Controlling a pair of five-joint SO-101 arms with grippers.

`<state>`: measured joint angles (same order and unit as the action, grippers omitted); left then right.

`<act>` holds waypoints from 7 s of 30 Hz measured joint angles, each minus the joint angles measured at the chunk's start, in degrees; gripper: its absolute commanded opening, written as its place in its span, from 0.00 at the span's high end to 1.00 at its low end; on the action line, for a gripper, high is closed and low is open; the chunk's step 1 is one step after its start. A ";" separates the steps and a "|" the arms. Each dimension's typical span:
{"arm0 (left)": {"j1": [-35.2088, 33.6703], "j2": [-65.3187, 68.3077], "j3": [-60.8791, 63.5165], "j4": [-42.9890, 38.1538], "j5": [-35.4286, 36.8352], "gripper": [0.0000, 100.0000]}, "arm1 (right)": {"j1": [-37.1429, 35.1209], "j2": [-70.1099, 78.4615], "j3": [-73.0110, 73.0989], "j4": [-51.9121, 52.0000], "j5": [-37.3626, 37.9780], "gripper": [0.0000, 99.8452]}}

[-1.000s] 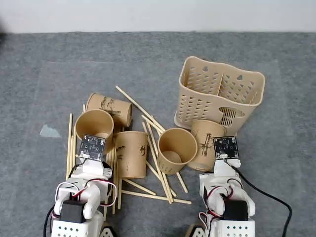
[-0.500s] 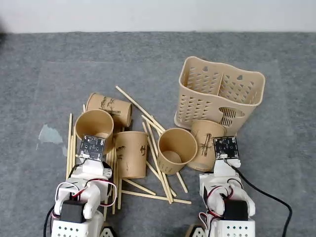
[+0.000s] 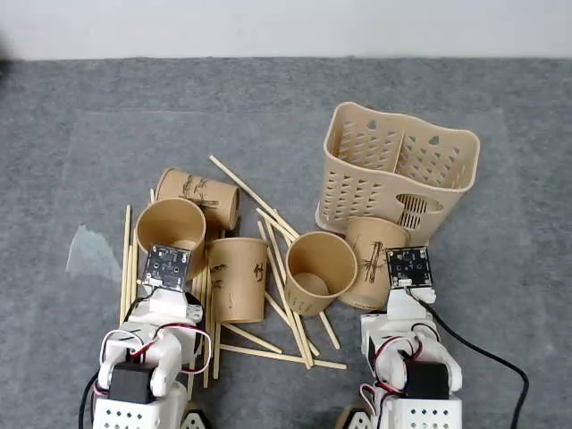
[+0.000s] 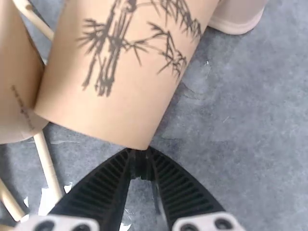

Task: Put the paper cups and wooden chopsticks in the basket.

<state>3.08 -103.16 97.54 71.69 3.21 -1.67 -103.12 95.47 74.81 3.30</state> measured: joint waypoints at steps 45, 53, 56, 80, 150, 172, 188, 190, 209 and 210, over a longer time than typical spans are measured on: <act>0.00 0.00 0.00 0.00 0.00 0.99 | 0.09 -0.97 -27.08 0.53 -0.18 0.99; 0.00 0.00 0.00 0.00 0.00 0.99 | -9.76 -0.53 -32.62 2.02 -9.93 0.99; 0.00 0.00 0.00 0.00 0.00 0.99 | -13.45 3.87 -35.08 3.52 -12.92 0.99; 0.00 0.00 0.00 0.00 0.00 0.99 | -19.43 54.59 -51.16 3.87 -27.08 0.82; 0.00 0.00 0.00 0.00 0.00 0.99 | 12.84 79.47 -106.90 13.71 -21.01 0.99; 0.00 0.00 0.00 0.00 0.00 0.99 | 12.84 78.95 -106.90 20.31 -16.79 0.85; 0.00 0.00 0.00 0.00 0.00 0.99 | 33.93 78.15 -88.35 25.58 8.26 0.90; 0.00 0.00 0.00 0.00 0.00 0.99 | 36.66 78.15 -84.48 25.58 13.10 0.90; 0.00 0.00 0.00 0.00 0.00 0.99 | 50.29 78.15 -77.89 22.77 37.89 0.90; 0.00 0.00 0.00 0.00 0.00 0.99 | 50.73 78.15 -77.89 22.77 38.77 0.90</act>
<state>3.08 -103.16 97.54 71.69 3.21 49.05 -24.97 17.58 97.58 42.07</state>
